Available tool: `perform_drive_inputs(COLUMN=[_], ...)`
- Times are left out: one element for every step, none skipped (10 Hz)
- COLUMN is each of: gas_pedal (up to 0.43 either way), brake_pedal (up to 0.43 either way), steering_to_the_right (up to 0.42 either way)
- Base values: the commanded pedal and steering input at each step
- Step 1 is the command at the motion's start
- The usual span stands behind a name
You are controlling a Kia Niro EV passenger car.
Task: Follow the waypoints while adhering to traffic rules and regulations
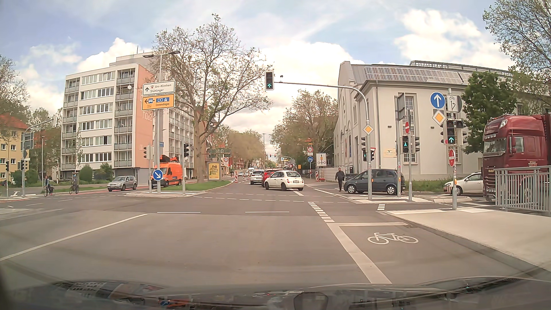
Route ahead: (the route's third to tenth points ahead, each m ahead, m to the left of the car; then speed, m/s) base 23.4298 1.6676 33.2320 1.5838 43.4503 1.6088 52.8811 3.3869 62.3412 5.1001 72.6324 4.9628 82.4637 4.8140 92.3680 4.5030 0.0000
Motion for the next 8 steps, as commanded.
perform_drive_inputs(gas_pedal=[0.0, 0.118, 0.26, 0.26, 0.311, 0.35, 0.358, 0.37], brake_pedal=[0.0, 0.0, 0.0, 0.0, 0.0, 0.0, 0.0, 0.0], steering_to_the_right=[0.0, -0.001, -0.001, -0.001, -0.001, -0.001, -0.001, 0.0])
